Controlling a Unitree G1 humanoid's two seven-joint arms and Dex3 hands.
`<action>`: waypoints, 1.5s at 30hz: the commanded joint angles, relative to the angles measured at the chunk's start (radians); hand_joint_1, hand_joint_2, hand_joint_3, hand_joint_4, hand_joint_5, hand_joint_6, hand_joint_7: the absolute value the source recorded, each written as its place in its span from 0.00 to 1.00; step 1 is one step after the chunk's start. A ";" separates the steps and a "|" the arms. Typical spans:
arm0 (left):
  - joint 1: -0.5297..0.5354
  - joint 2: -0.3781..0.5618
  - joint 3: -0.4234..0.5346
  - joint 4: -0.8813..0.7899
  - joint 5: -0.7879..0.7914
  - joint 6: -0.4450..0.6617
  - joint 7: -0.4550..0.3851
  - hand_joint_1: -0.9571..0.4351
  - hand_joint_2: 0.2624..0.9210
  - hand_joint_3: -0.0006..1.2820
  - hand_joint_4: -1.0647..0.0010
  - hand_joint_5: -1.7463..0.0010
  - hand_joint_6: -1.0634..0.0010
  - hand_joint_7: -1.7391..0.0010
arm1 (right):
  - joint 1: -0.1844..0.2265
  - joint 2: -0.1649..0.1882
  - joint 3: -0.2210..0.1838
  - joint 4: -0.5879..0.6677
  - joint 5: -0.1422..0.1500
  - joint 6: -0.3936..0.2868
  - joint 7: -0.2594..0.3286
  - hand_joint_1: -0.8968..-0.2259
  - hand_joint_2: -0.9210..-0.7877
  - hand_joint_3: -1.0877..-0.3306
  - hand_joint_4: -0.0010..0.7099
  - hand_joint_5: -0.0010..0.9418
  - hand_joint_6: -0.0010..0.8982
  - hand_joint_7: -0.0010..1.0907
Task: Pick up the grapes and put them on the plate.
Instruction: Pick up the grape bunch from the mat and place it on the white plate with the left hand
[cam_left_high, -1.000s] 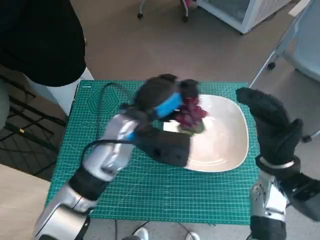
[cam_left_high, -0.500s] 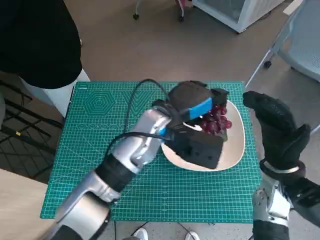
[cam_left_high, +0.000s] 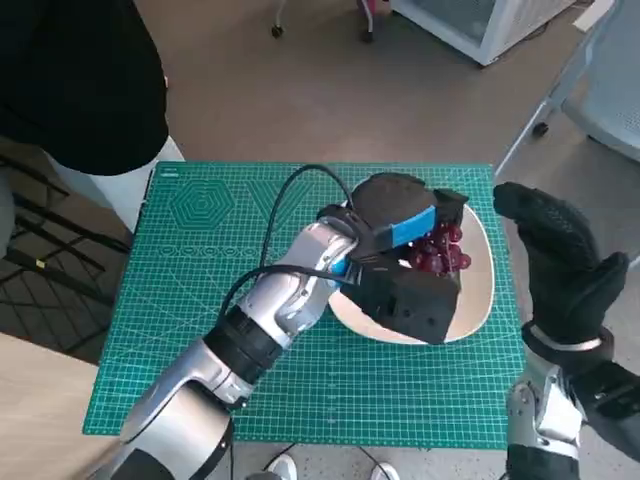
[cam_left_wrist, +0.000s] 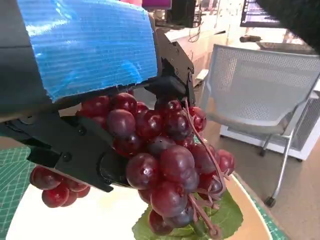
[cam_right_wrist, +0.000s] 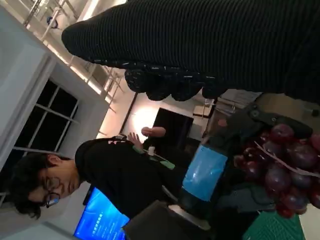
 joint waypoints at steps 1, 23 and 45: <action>-0.039 -0.011 -0.012 0.028 0.013 -0.017 0.022 0.69 1.00 0.10 0.40 0.27 0.50 0.29 | 0.025 0.002 0.000 0.003 -0.010 -0.002 -0.016 0.62 0.00 0.70 0.31 0.00 0.03 0.36; -0.057 -0.056 -0.035 0.273 -0.009 -0.167 0.130 0.34 1.00 0.05 0.80 0.97 0.73 0.99 | 0.033 0.012 0.016 -0.011 -0.022 -0.002 -0.039 0.62 0.00 0.70 0.30 0.00 0.04 0.35; 0.036 0.050 0.097 0.282 -0.158 -0.357 0.181 0.16 1.00 0.40 0.94 1.00 0.84 1.00 | 0.057 0.011 0.029 -0.042 -0.017 0.006 -0.038 0.61 0.00 0.69 0.30 0.00 0.03 0.34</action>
